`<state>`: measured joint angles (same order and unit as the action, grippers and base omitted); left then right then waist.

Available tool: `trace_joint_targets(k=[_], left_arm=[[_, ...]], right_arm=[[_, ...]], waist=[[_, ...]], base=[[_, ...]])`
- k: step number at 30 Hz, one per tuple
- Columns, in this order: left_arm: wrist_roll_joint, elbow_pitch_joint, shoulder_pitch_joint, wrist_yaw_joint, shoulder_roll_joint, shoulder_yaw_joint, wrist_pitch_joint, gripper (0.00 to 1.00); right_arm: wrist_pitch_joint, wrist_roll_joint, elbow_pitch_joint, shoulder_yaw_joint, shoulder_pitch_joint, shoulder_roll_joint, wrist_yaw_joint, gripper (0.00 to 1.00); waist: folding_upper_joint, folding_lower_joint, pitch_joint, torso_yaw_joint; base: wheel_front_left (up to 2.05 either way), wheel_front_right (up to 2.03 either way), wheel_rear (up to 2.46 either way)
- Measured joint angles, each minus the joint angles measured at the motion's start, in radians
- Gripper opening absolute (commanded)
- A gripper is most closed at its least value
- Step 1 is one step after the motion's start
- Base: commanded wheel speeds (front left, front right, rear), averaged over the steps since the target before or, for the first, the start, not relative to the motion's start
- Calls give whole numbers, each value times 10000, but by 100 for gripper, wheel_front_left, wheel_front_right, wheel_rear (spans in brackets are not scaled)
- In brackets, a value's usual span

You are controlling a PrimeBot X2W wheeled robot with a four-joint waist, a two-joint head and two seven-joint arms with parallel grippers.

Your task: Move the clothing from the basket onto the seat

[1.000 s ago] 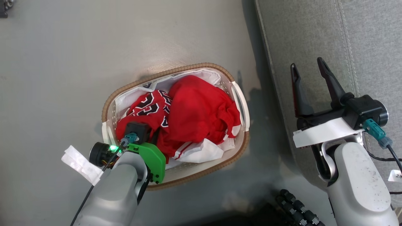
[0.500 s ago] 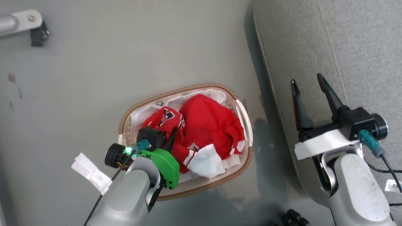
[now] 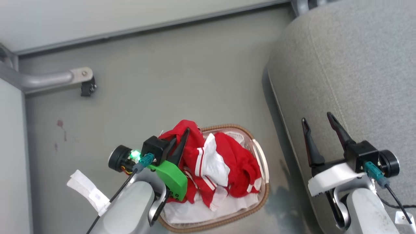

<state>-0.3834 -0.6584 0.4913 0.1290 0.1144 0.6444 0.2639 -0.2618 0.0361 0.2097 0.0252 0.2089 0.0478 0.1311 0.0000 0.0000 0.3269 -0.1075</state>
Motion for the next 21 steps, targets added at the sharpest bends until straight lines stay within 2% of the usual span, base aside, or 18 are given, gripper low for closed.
trace_joint_targets(k=[5, 13, 21], left_arm=[[282, 763, 113, 0, 382, 105, -2, 0], [341, 1319, 1309, 0, 1024, 278, -69, 0], [322, 1810, 2507, 0, 1475, -46, -430, 0]], right_arm=[[0, -59, 104, -36, -482, 2, 0, 100], [0, -86, 190, 104, -966, 2, 0, 100], [0, -125, 155, 290, -1042, 4, 0, 100]], waist=[[0, 0, -989, 170], [0, -1, -2313, 414], [0, -1, -3050, 579]], base=[[0, 0, 0], [0, 0, 0], [0, 0, 0]])
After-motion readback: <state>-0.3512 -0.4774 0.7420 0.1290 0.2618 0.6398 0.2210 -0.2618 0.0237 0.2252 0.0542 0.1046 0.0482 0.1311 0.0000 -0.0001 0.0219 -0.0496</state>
